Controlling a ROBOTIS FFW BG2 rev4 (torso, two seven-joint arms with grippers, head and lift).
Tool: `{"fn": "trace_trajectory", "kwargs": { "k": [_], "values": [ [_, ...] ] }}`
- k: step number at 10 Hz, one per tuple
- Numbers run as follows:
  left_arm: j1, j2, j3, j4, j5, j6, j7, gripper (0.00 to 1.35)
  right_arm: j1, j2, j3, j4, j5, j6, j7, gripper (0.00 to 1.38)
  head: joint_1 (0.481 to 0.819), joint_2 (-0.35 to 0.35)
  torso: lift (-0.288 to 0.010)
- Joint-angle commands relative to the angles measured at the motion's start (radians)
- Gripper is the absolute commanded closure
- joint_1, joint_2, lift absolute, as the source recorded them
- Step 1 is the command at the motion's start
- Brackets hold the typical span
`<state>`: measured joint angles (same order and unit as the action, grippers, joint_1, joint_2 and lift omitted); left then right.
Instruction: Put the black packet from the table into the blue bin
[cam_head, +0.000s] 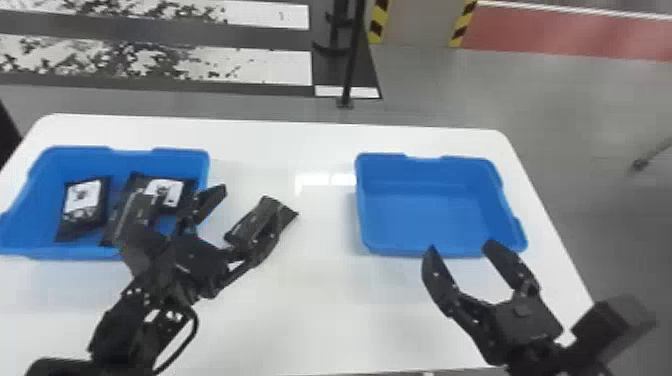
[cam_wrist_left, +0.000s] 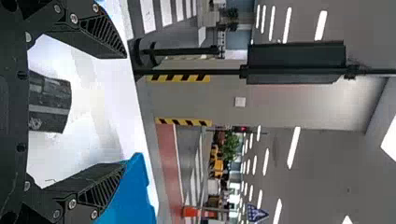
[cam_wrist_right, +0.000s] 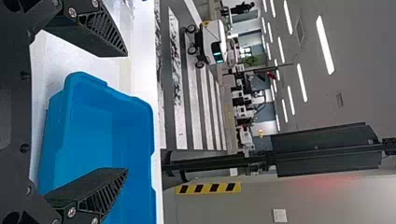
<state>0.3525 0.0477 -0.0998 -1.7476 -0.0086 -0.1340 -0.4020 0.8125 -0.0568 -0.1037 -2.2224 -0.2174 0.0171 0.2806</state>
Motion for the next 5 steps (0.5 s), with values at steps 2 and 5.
{"fn": "trace_trajectory", "kwargs": {
  "k": [2, 5],
  "values": [
    [-0.107, -0.017, -0.05, 0.087, -0.057, 0.082, -0.009, 0.21, -0.003, 0.0, 0.0, 0.0, 0.002, 0.0, 0.0, 0.14, 0.695, -0.181, -0.11],
    [-0.223, -0.046, -0.052, 0.193, -0.171, 0.205, -0.014, 0.21, -0.008, -0.002, 0.0, 0.002, 0.004, 0.0, 0.0, 0.14, 0.695, -0.21, -0.11]
  ]
}}
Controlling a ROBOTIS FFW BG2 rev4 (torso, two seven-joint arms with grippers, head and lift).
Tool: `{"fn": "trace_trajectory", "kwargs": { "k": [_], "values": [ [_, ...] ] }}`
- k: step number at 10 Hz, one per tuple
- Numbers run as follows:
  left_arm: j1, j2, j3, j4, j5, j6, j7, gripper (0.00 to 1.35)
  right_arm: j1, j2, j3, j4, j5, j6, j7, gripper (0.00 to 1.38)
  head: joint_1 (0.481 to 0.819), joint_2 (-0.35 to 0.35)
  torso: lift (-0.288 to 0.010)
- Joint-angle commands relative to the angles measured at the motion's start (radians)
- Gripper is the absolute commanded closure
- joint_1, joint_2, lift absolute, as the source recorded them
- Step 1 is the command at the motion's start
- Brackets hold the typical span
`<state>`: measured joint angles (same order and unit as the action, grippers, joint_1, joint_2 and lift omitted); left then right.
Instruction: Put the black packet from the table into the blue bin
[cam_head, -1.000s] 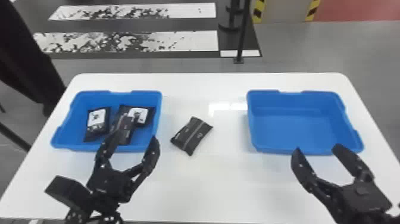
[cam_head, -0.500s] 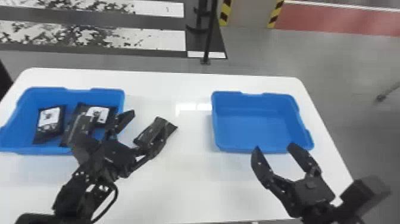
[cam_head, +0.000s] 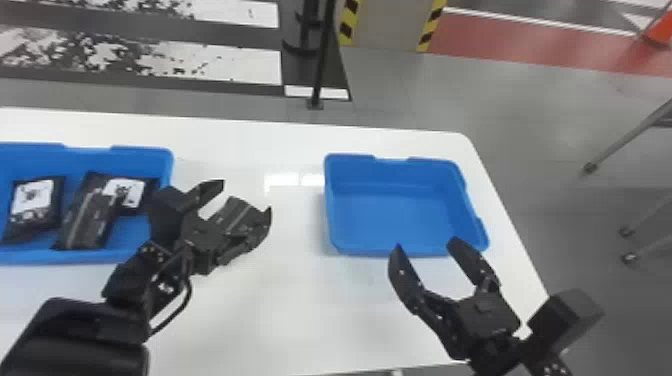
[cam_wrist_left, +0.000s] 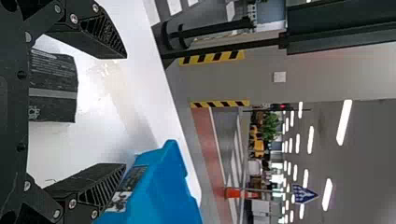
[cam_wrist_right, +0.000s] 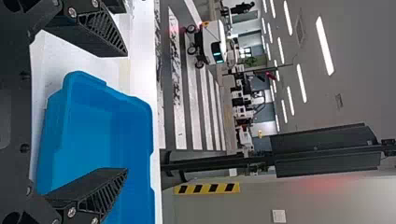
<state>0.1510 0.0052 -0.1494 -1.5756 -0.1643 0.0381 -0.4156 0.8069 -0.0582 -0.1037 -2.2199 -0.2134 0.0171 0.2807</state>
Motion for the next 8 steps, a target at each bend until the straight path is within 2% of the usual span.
{"fn": "trace_trajectory", "kwargs": {
  "k": [1, 3, 4, 5, 6, 8],
  "values": [
    [-0.048, -0.005, -0.004, 0.06, -0.035, 0.099, 0.0, 0.21, -0.004, 0.0, 0.0, 0.0, 0.0, 0.0, 0.0, 0.14, 0.695, -0.21, -0.11],
    [-0.07, -0.002, -0.002, 0.094, -0.085, 0.18, 0.001, 0.21, -0.004, -0.002, 0.0, 0.002, -0.002, 0.0, 0.0, 0.14, 0.695, -0.202, -0.11],
    [-0.082, -0.001, 0.006, 0.117, -0.121, 0.183, 0.003, 0.23, -0.004, -0.002, 0.0, 0.002, -0.004, 0.0, 0.0, 0.14, 0.695, -0.195, -0.11],
    [-0.095, 0.001, 0.01, 0.131, -0.133, 0.205, 0.006, 0.38, -0.004, -0.002, 0.0, 0.005, -0.004, 0.0, 0.0, 0.14, 0.695, -0.183, -0.11],
    [-0.095, 0.002, 0.014, 0.131, -0.127, 0.215, 0.004, 0.73, -0.004, -0.002, 0.0, 0.005, -0.004, 0.0, 0.0, 0.14, 0.695, -0.173, -0.11],
    [-0.107, 0.013, 0.004, 0.131, -0.121, 0.161, -0.017, 1.19, -0.004, -0.002, 0.0, 0.007, -0.004, 0.0, 0.0, 0.14, 0.695, -0.165, -0.11]
  ]
}}
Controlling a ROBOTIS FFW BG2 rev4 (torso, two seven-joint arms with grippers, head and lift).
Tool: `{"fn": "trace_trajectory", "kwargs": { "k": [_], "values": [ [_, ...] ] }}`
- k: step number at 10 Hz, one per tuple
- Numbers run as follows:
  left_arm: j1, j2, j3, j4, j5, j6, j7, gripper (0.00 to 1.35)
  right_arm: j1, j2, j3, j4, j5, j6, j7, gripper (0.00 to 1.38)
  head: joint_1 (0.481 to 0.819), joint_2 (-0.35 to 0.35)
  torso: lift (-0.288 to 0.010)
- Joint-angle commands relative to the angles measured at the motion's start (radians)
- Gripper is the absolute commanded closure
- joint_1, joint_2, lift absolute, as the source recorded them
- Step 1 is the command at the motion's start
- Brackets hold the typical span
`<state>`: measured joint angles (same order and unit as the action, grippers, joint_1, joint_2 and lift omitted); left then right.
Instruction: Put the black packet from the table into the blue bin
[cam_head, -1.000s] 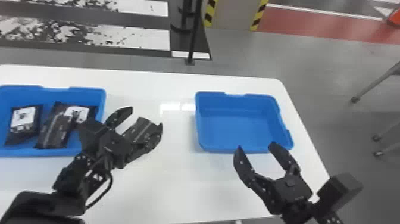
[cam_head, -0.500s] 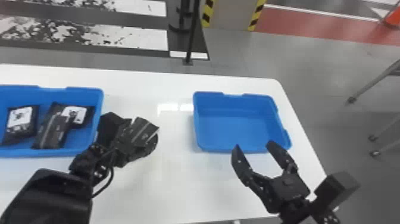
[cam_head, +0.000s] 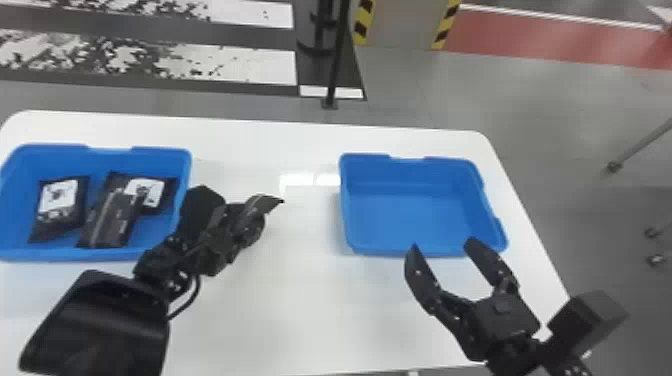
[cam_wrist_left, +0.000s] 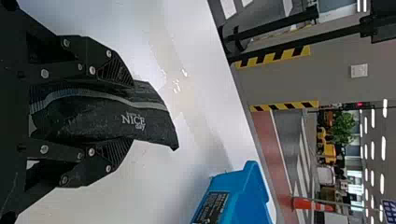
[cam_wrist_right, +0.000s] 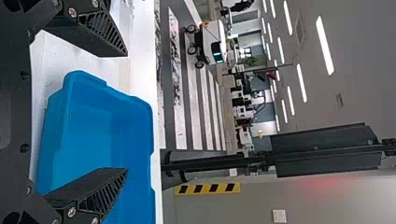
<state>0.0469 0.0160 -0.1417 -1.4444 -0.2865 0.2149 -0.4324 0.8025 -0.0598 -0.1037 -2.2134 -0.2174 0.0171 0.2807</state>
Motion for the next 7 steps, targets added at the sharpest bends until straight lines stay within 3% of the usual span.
{"fn": "trace_trajectory", "kwargs": {
  "k": [1, 3, 4, 6, 7],
  "values": [
    [-0.005, 0.005, -0.006, 0.0, 0.011, -0.041, -0.014, 1.21, 0.0, 0.0, 0.0, 0.001, -0.002, 0.0, 0.0, 0.14, 0.695, -0.168, -0.11],
    [-0.003, 0.015, 0.0, -0.022, 0.077, -0.119, -0.071, 1.21, 0.005, 0.0, 0.0, -0.002, -0.002, 0.0, 0.0, 0.14, 0.695, -0.181, -0.11],
    [0.039, 0.032, 0.0, -0.132, 0.129, -0.122, -0.085, 1.21, 0.005, -0.002, 0.0, -0.002, -0.004, 0.0, 0.0, 0.14, 0.695, -0.19, -0.11],
    [0.117, 0.064, 0.078, -0.312, 0.155, -0.149, -0.086, 1.21, 0.005, -0.002, 0.0, -0.002, -0.006, 0.0, 0.0, 0.14, 0.695, -0.191, -0.11],
    [0.144, 0.079, 0.144, -0.344, 0.141, -0.156, -0.098, 1.21, 0.007, -0.002, 0.0, -0.002, -0.006, 0.0, 0.0, 0.14, 0.695, -0.177, -0.11]
  ]
}}
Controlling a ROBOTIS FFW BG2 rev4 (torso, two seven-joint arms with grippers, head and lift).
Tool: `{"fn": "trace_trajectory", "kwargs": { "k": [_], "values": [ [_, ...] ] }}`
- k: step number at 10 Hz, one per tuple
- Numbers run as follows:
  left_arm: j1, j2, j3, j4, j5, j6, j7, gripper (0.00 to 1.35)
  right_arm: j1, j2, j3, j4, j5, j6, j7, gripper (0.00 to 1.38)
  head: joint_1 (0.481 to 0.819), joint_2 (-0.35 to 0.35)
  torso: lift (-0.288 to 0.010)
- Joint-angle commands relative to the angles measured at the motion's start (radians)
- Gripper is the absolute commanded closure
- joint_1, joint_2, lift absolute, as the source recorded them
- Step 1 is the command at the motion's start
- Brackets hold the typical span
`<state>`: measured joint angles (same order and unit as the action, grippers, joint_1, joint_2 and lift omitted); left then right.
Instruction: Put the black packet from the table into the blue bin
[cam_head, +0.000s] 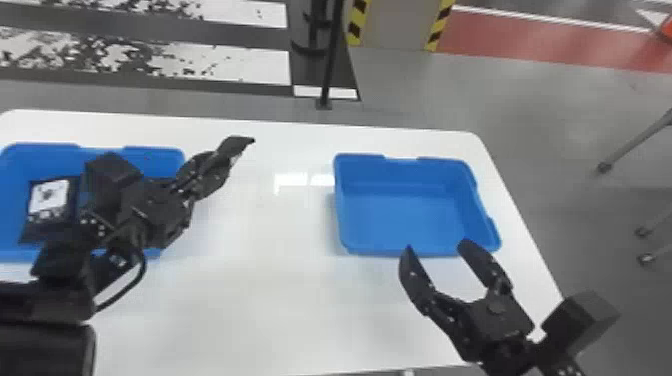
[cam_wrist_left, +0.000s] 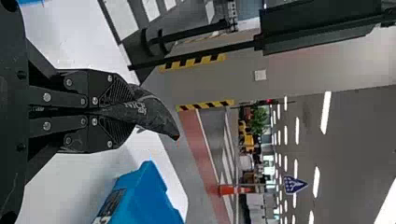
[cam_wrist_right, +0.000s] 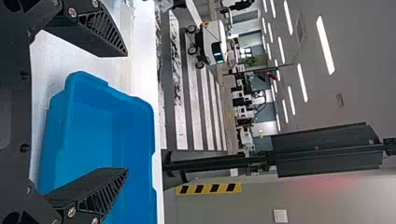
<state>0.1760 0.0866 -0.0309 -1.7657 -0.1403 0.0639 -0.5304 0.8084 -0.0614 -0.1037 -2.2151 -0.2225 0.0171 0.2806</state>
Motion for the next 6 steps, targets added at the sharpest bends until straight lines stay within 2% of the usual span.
{"fn": "trace_trajectory", "kwargs": {
  "k": [1, 3, 4, 5, 6],
  "values": [
    [0.03, 0.015, 0.115, -0.025, -0.055, -0.025, -0.011, 1.21, 0.001, 0.0, 0.0, 0.0, -0.001, 0.0, 0.0, 0.14, 0.695, -0.138, -0.11],
    [0.062, 0.002, 0.272, -0.025, -0.137, -0.035, -0.014, 1.19, 0.001, 0.0, 0.0, 0.0, -0.005, 0.0, 0.0, 0.14, 0.695, -0.023, -0.11],
    [0.072, -0.008, 0.326, -0.025, -0.165, -0.052, -0.014, 1.15, 0.004, 0.0, 0.0, 0.0, -0.005, 0.0, 0.0, 0.14, 0.695, 0.049, -0.11],
    [0.084, -0.018, 0.358, -0.025, -0.169, -0.064, -0.013, 0.94, 0.004, 0.0, 0.0, 0.0, -0.005, 0.0, 0.0, 0.14, 0.695, 0.079, -0.11],
    [0.094, -0.028, 0.376, -0.025, -0.169, -0.064, -0.013, 0.54, 0.004, 0.0, 0.0, 0.0, -0.005, 0.0, 0.0, 0.14, 0.695, 0.121, -0.11]
  ]
}}
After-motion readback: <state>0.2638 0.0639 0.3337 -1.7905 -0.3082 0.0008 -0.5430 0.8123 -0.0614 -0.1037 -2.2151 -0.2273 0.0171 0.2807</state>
